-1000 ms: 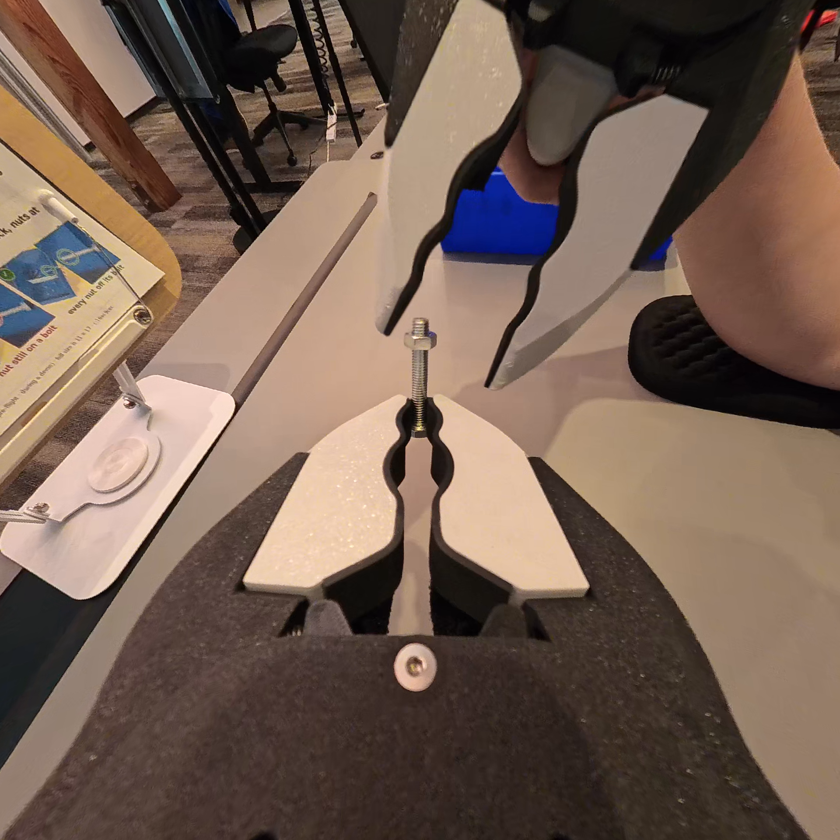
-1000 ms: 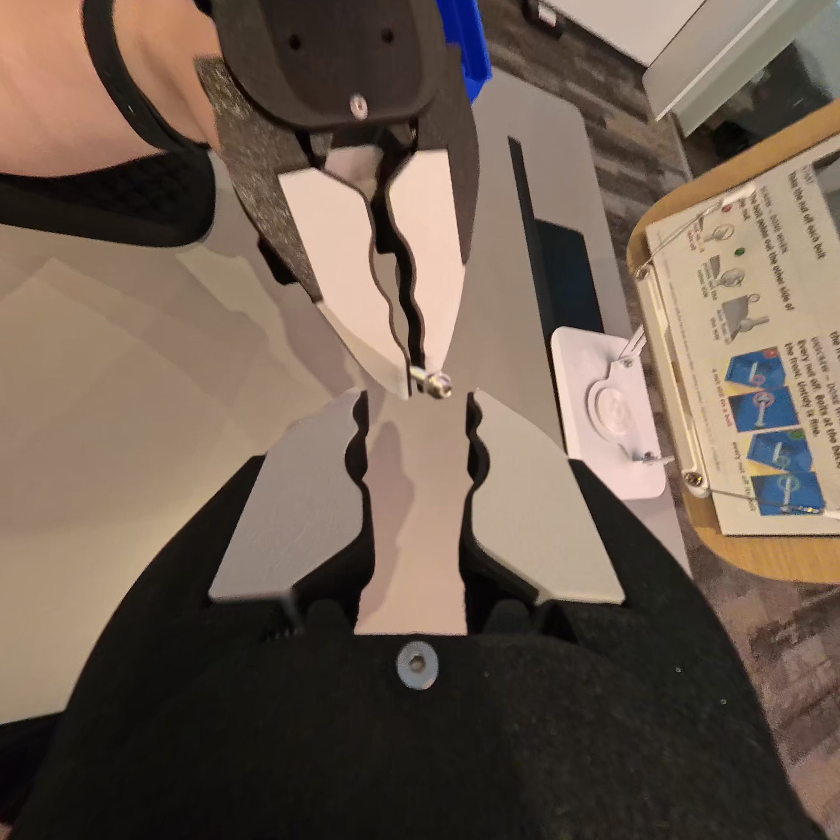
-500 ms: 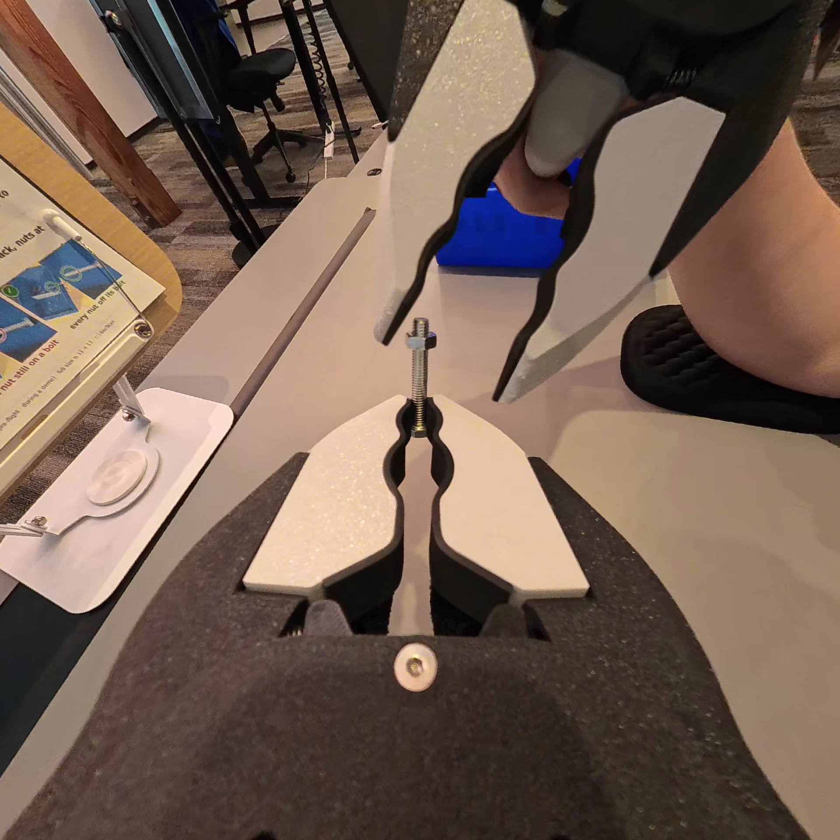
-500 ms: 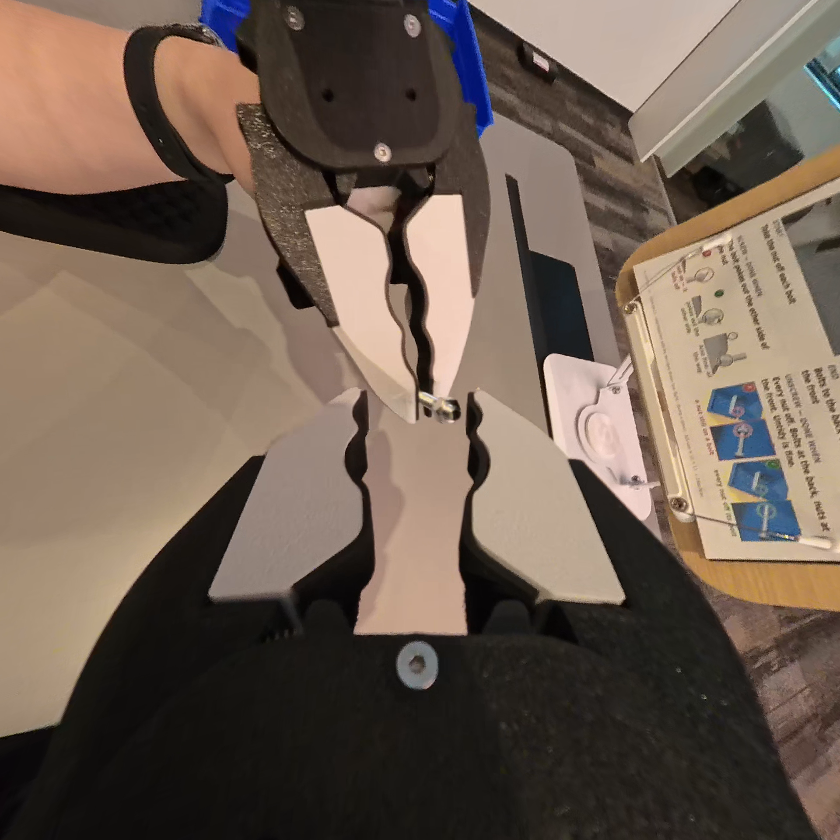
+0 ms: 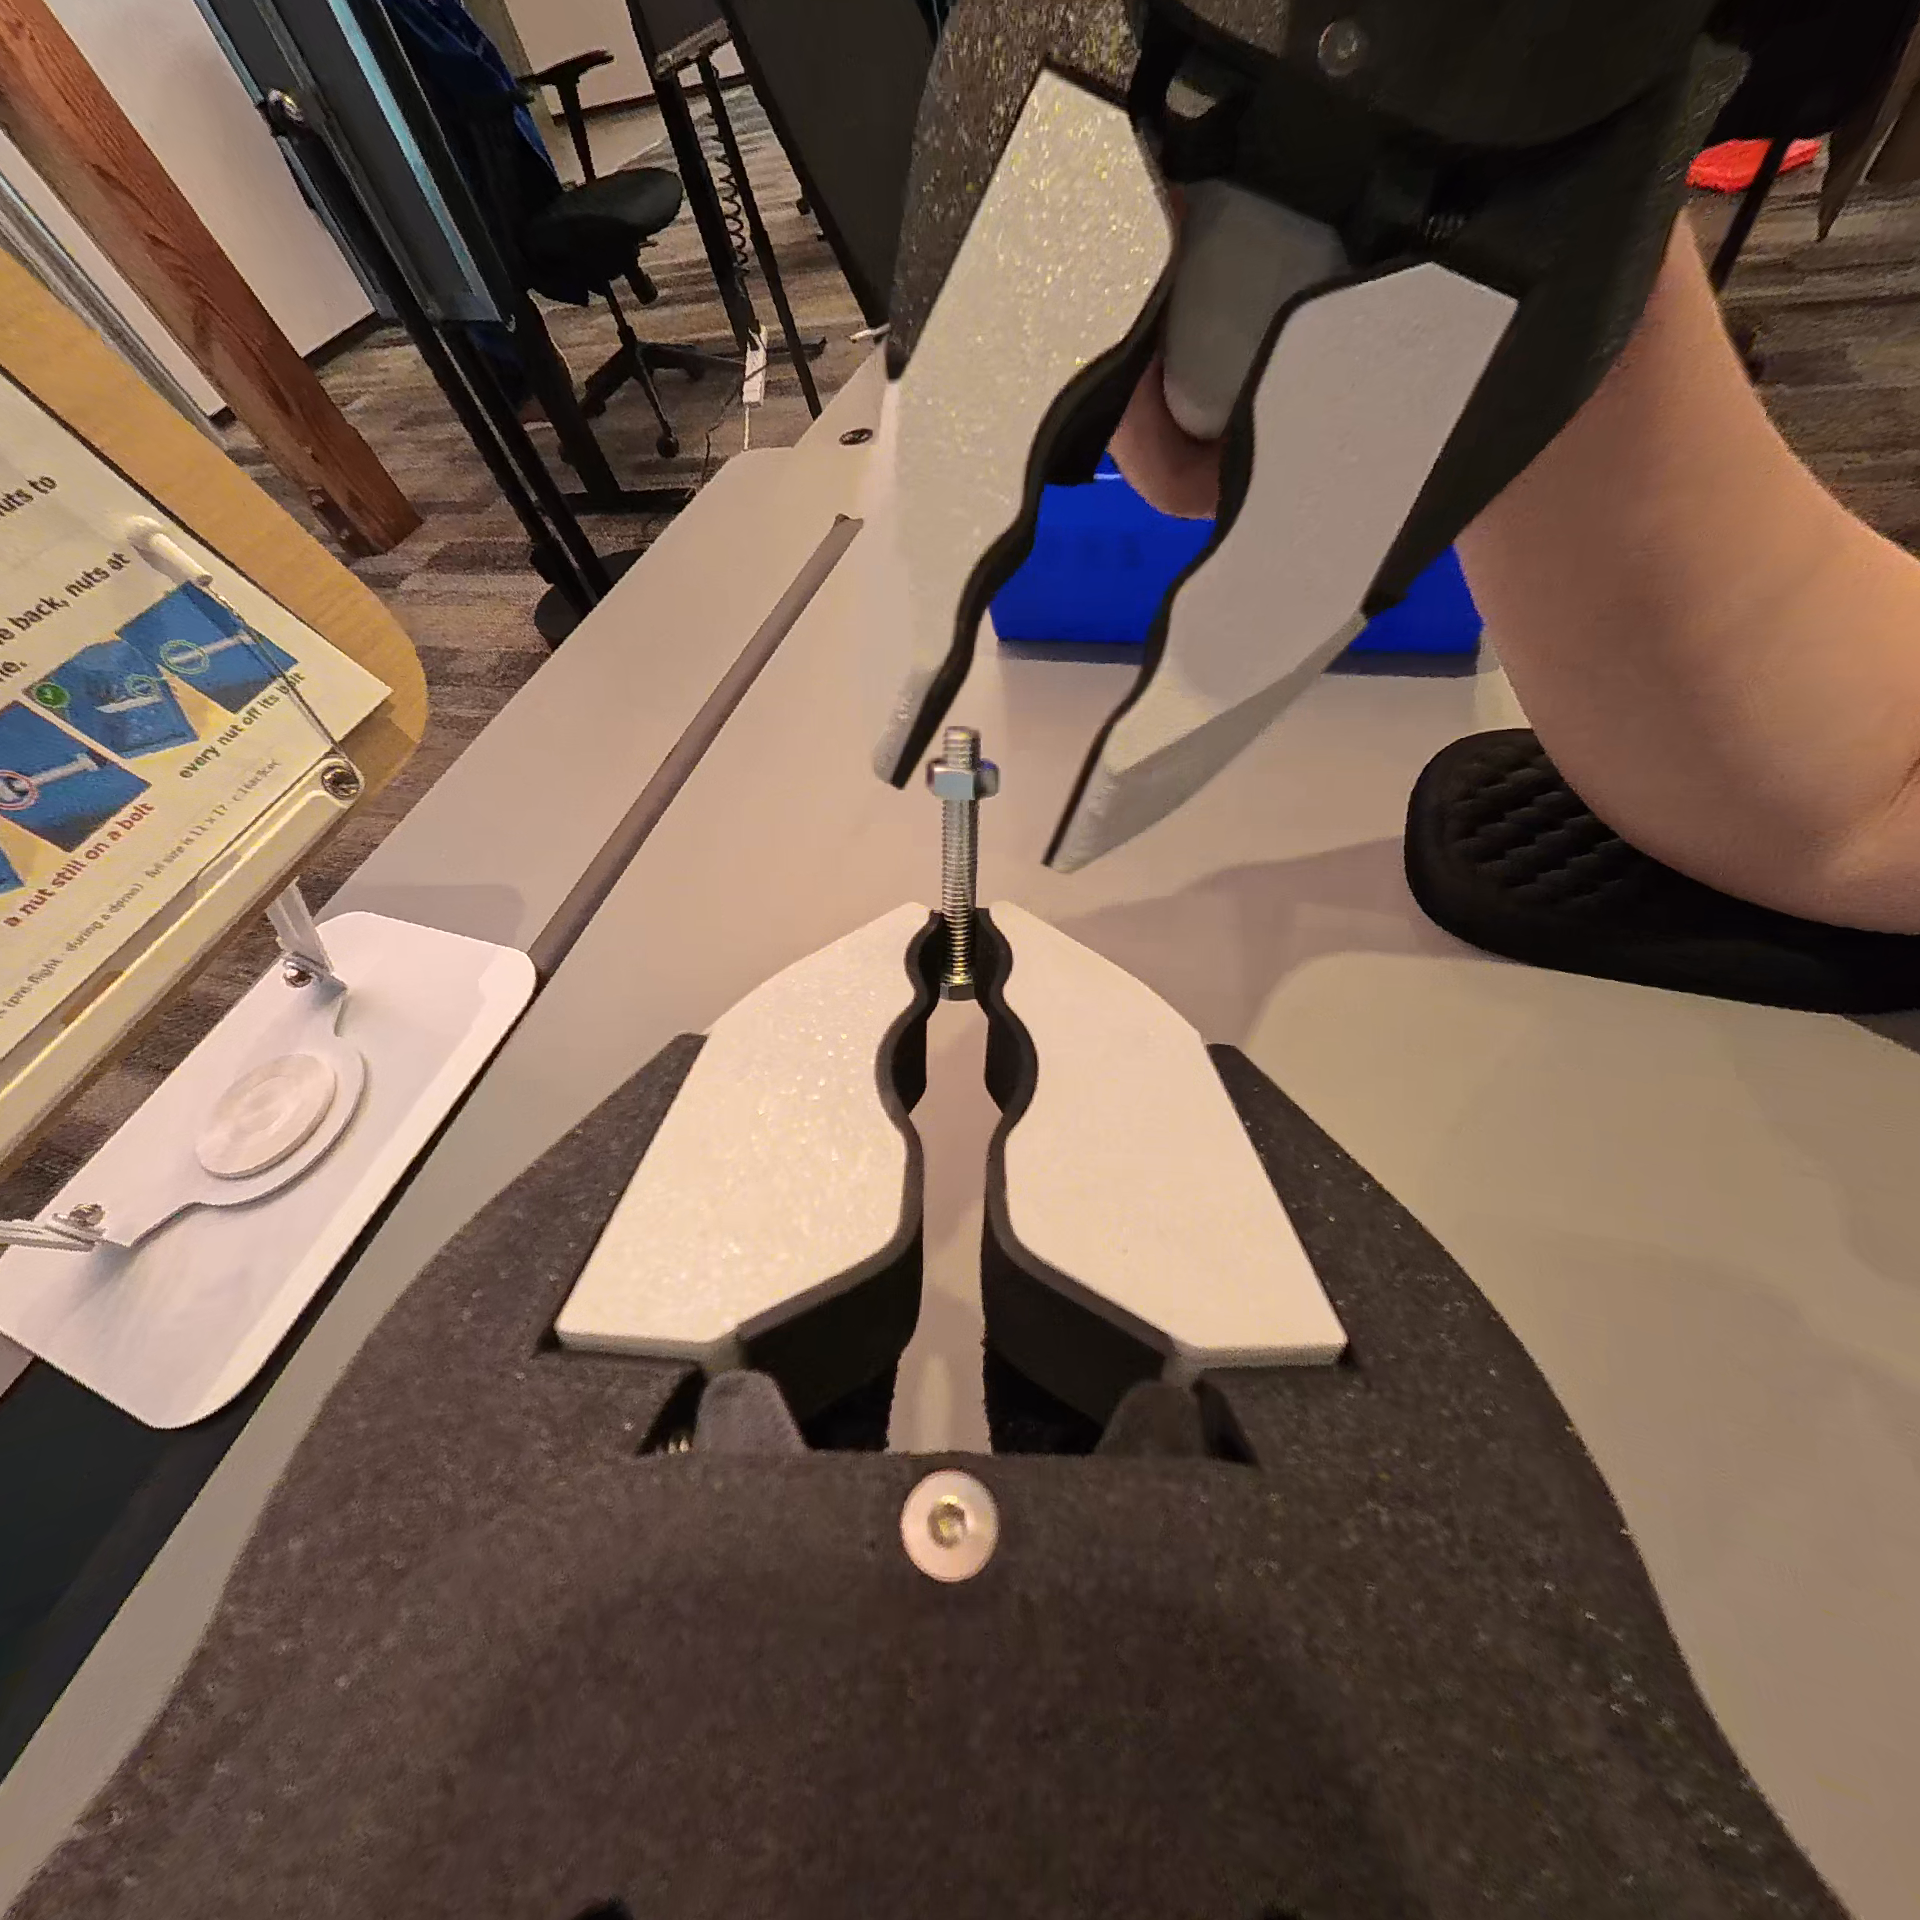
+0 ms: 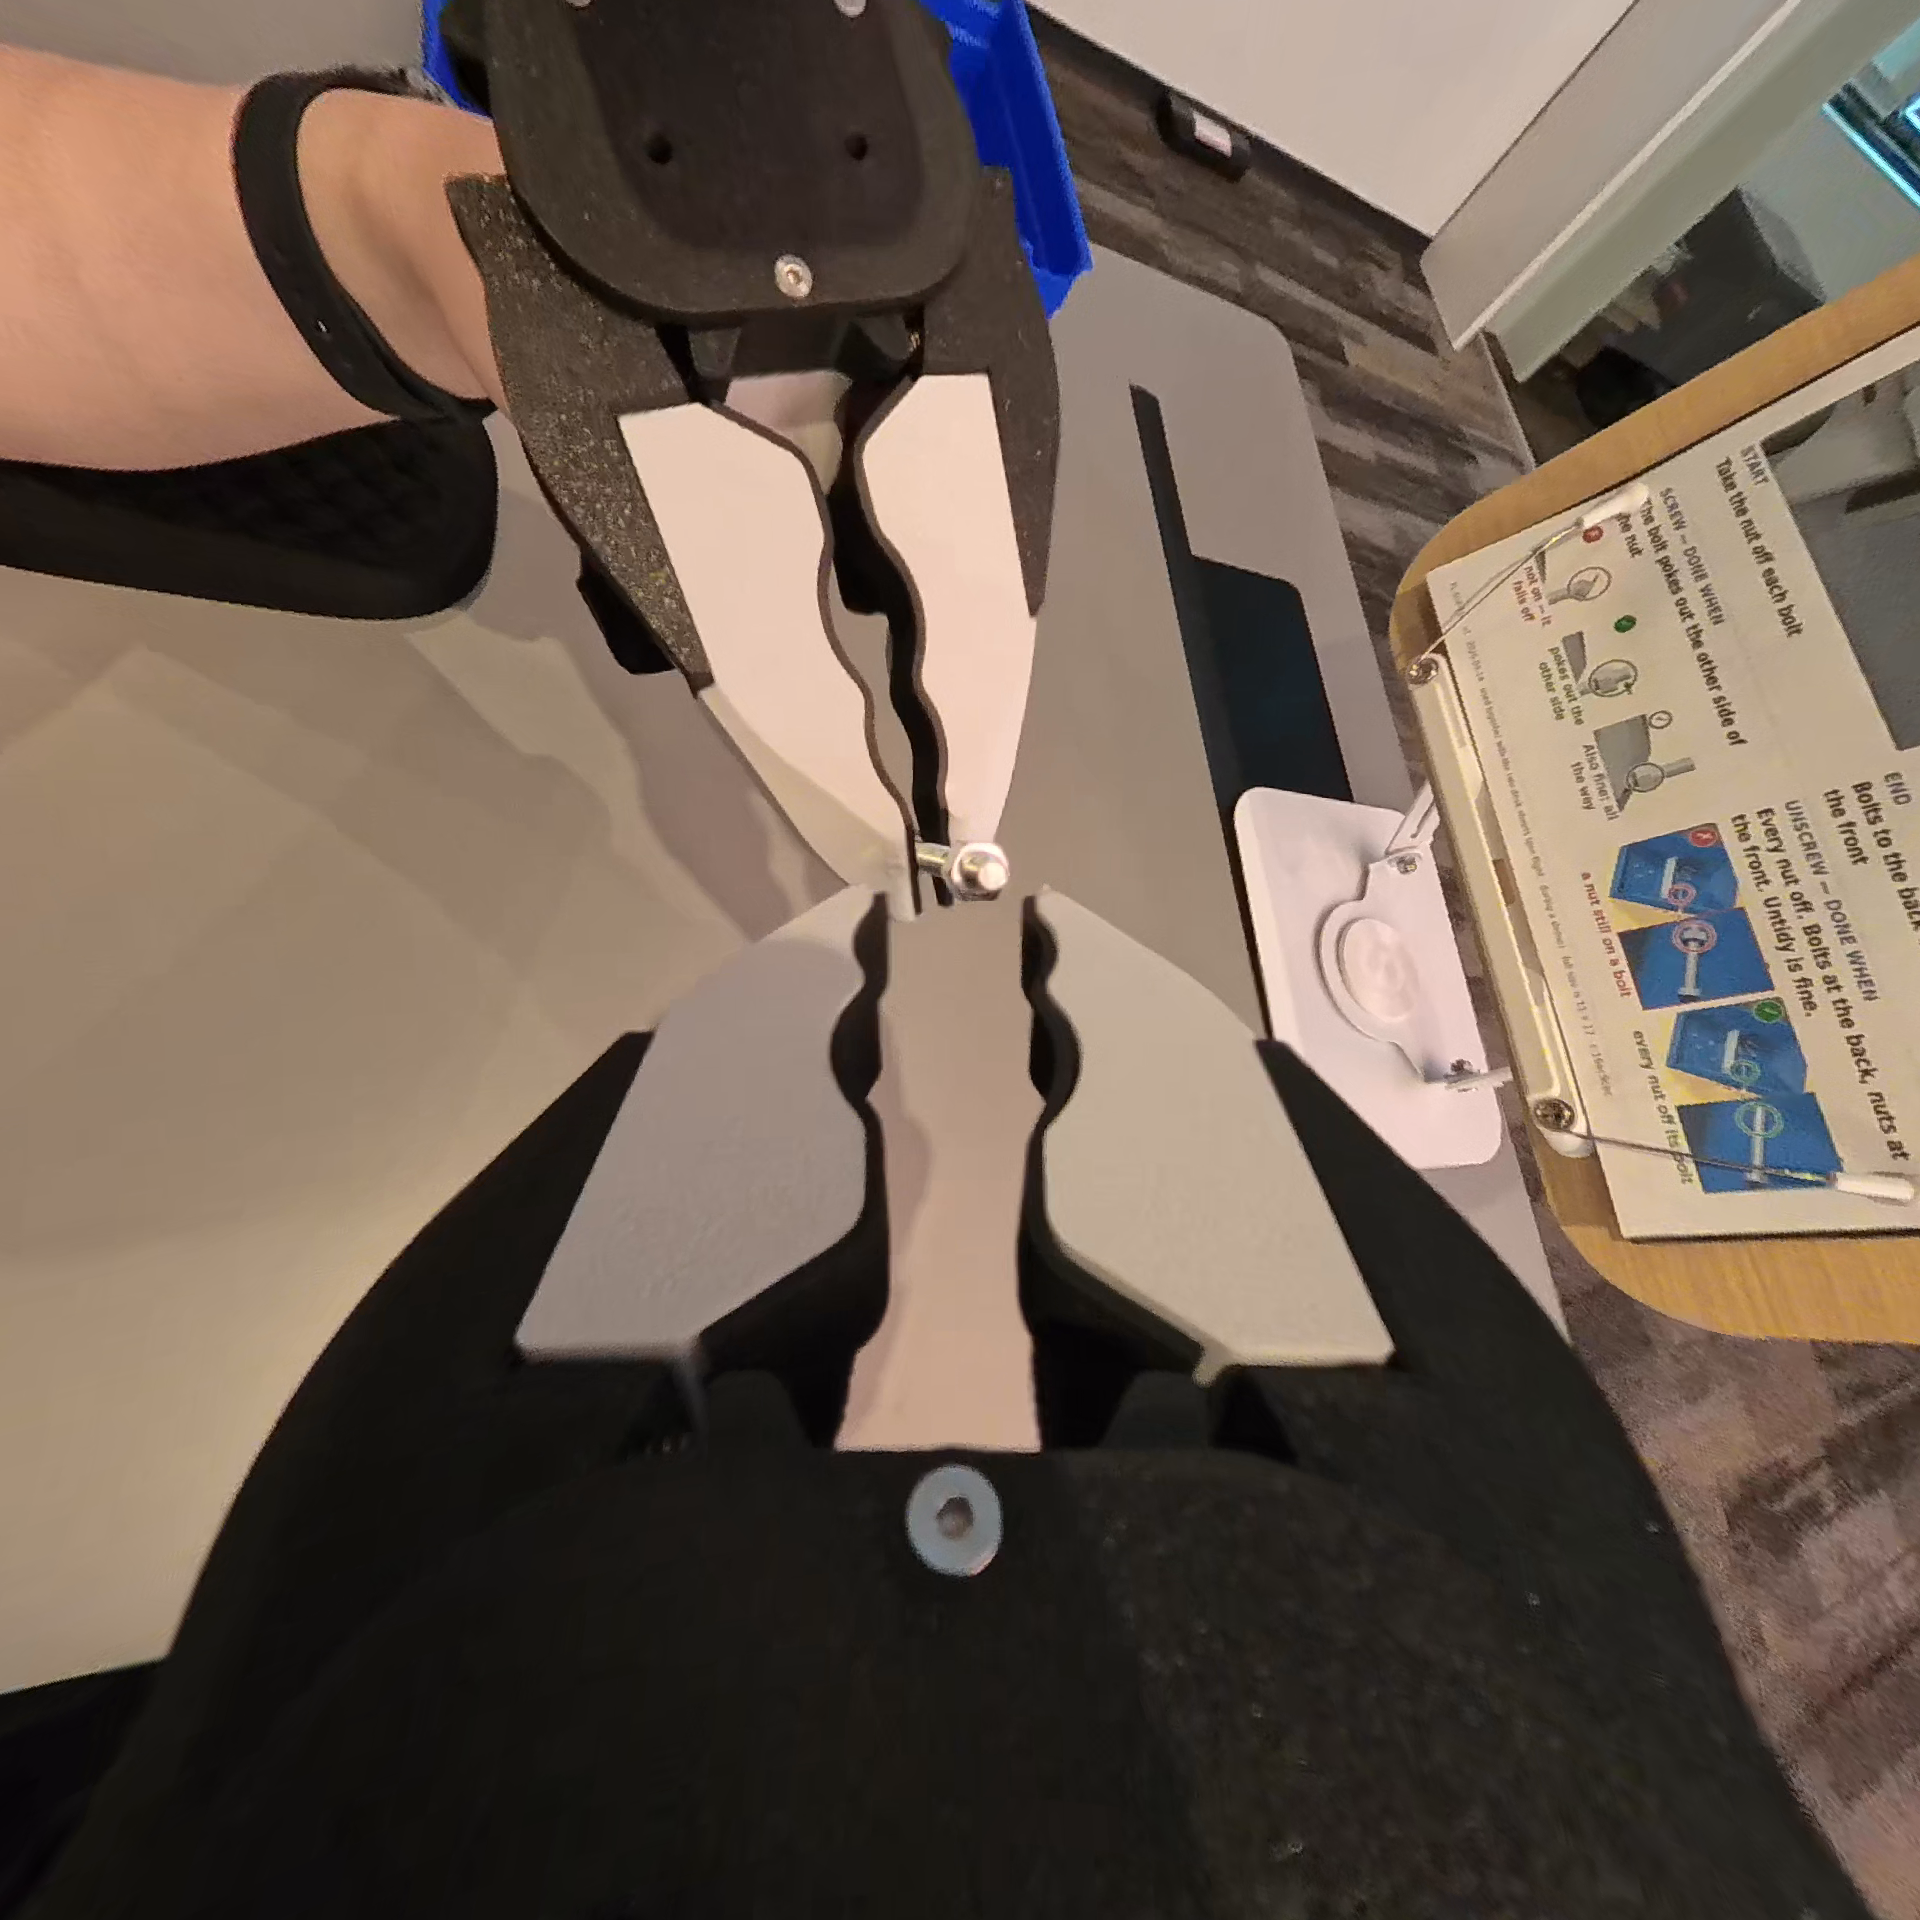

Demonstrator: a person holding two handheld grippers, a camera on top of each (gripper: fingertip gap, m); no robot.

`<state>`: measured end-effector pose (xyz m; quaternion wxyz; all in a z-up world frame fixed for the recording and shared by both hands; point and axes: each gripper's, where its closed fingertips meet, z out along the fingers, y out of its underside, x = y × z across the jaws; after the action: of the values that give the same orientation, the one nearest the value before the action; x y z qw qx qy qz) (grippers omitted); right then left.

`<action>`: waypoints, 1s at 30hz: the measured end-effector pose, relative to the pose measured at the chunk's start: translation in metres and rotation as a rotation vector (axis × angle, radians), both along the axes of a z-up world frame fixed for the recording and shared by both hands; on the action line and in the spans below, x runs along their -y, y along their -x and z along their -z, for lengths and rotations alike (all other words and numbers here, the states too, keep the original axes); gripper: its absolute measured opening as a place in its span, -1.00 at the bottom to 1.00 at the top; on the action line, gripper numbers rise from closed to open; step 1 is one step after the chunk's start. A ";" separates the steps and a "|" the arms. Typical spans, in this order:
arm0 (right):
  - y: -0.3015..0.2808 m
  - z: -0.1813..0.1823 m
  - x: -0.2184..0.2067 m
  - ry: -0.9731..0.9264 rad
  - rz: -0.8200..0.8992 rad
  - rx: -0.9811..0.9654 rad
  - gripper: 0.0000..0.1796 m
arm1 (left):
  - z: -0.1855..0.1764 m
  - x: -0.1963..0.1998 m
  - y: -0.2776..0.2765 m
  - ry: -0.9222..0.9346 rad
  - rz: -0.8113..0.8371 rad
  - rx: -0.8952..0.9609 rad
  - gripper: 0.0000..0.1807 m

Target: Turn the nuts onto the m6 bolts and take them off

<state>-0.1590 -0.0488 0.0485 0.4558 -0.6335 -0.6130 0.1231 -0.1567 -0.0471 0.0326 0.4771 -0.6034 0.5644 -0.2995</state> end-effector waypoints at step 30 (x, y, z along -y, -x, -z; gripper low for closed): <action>0.011 -0.008 0.020 0.034 -0.161 -0.081 -0.88 | 0.004 0.026 -0.009 0.115 0.154 0.024 -0.86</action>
<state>-0.1695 -0.0687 0.0565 0.4580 -0.5844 -0.6409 0.1950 -0.1478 -0.0729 0.0287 0.4239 -0.5811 0.5853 -0.3743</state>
